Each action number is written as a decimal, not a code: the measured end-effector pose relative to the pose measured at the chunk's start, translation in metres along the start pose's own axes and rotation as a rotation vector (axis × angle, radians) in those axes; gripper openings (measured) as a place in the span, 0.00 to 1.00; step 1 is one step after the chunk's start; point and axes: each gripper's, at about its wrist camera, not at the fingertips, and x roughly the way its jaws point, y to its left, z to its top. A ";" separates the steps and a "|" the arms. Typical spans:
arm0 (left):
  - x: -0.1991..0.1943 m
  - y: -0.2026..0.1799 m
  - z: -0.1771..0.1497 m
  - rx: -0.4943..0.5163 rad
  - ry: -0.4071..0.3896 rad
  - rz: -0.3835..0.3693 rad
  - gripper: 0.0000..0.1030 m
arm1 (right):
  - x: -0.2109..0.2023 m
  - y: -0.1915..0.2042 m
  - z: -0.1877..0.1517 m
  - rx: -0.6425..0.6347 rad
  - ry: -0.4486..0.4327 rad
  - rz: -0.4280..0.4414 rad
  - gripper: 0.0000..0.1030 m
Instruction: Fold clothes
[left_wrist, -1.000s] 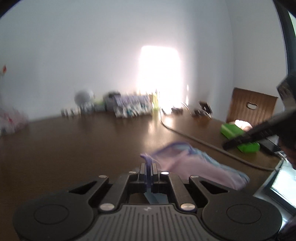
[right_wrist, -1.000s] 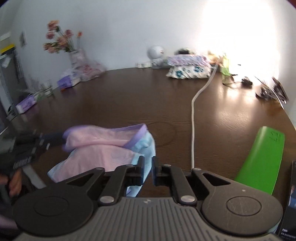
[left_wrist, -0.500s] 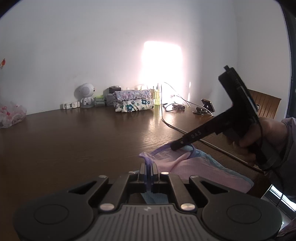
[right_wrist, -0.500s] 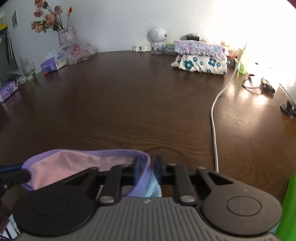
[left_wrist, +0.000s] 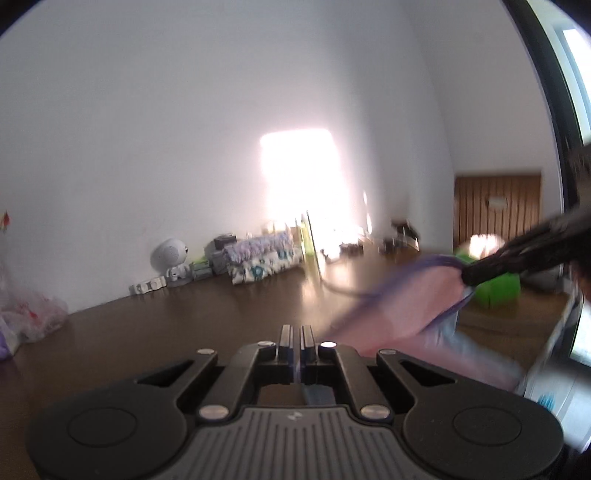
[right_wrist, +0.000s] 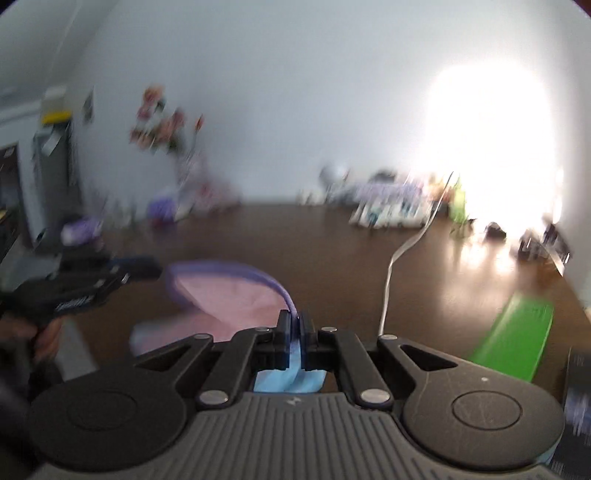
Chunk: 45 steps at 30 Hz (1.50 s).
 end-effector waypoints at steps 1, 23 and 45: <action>-0.002 0.001 -0.002 -0.004 0.008 -0.002 0.06 | 0.003 0.002 -0.006 -0.022 0.049 -0.001 0.05; 0.014 -0.019 -0.007 -0.059 0.093 -0.132 0.41 | 0.024 0.055 0.012 -0.095 -0.002 0.304 0.02; 0.014 0.003 0.000 -0.171 0.070 -0.108 0.45 | 0.014 0.057 0.009 -0.168 -0.011 0.224 0.03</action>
